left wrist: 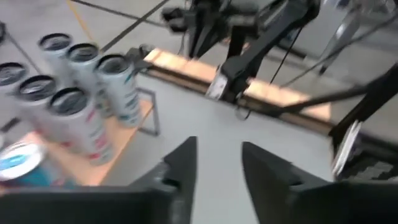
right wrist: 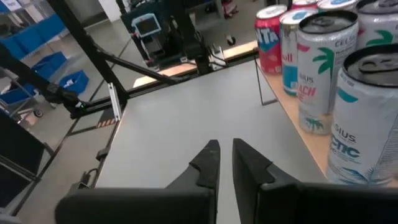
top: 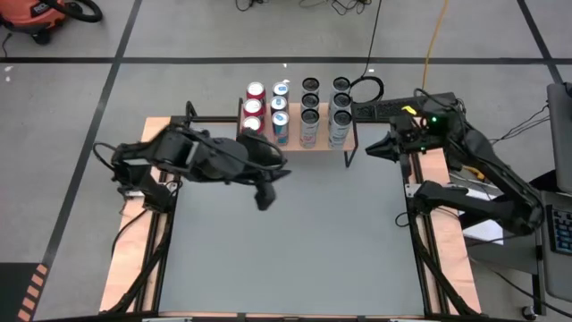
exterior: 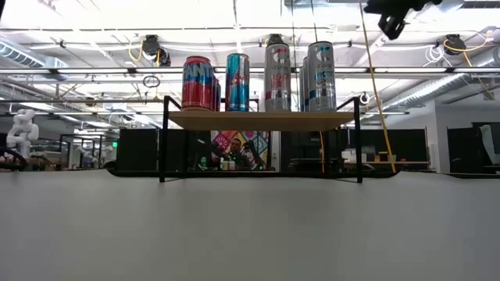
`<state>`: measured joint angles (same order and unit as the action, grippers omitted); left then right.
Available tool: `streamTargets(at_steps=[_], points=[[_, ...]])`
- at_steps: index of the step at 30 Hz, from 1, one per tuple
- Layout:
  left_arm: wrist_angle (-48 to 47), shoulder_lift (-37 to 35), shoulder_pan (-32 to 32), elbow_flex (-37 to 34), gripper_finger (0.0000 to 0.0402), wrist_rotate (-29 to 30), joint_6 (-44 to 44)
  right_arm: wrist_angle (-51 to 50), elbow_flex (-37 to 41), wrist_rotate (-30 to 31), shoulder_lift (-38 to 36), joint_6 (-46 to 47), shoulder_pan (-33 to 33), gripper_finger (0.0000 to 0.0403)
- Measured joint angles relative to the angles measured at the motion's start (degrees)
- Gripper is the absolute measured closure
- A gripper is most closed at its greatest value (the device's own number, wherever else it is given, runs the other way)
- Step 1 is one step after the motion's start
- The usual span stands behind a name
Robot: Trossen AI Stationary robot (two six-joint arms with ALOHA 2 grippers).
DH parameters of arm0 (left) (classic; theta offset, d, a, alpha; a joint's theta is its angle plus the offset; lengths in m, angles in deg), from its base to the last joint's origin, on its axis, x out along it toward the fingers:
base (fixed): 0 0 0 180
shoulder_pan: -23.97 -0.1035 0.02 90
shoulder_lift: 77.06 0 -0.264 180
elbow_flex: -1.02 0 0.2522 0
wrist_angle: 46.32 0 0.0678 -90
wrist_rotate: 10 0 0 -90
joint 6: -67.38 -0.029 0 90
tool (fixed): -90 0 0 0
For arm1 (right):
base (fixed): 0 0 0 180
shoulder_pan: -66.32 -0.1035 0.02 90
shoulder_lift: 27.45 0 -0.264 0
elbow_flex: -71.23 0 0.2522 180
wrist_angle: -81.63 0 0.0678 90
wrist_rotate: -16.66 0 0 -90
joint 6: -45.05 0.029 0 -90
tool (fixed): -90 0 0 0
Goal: Place canned beverage on shelf
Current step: Return to Home Position
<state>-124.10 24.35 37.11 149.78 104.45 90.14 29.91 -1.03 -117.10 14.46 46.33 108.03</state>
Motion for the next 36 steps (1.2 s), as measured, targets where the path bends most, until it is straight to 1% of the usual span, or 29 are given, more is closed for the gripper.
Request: streamTargets(at_steps=[2,5,9,12,15,18,20,22,25,28,32,34,36], points=[[-4.4,-1.4,0.0,0.0,0.0304,0.0,-0.9,0.1,0.0,0.1,-0.6,-0.2,0.0,0.0392],[-9.0,-2.7,0.5,0.0,0.0346,0.1,-1.2,0.4,0.0,0.3,-1.3,-0.3,0.0,0.0392],[-9.5,-3.6,2.4,0.0,0.0384,0.3,-4.6,0.4,0.0,0.5,-2.2,-0.3,0.0,0.0400],[-9.5,-3.8,3.8,-0.3,0.0399,0.3,-6.8,1.3,0.0,2.7,-3.6,-1.7,0.0,0.0401],[-10.9,-4.4,5.2,-1.7,0.0398,0.3,-7.2,1.3,0.0,6.0,-5.5,-3.4,0.0,0.0402],[-9.8,-5.9,6.3,-5.1,0.0399,0.3,-5.5,1.3,0.0,8.1,-7.7,-3.5,-0.1,0.0402],[-9.7,-6.8,7.0,-8.2,0.0400,0.6,-2.9,1.3,0.0,8.0,-9.1,-3.5,-0.2,0.0402],[-8.4,-7.2,7.7,-12.6,0.0401,2.3,-0.9,1.3,0.0,8.0,-10.5,-3.3,-0.2,0.0403],[-2.0,-8.6,8.8,-21.1,0.0401,5.5,-0.2,1.3,0.0,7.8,-12.6,-3.6,-0.2,0.0403],[8.6,-11.7,9.0,-31.8,0.0401,5.7,-0.8,1.3,0.0,7.7,-14.2,-3.4,-0.2,0.0403],[23.1,-16.8,8.9,-47.4,0.0402,4.5,-3.0,0.7,0.0,7.5,-14.7,-1.8,-0.2,0.0403],[30.1,-20.8,8.9,-55.5,0.0402,4.5,-3.9,-0.7,0.0,7.9,-14.6,-1.8,-0.2,0.0403],[35.8,-25.4,8.9,-63.5,0.0402,4.5,-4.0,-2.4,0.1,9.9,-14.6,-3.0,-0.2,0.0403]])
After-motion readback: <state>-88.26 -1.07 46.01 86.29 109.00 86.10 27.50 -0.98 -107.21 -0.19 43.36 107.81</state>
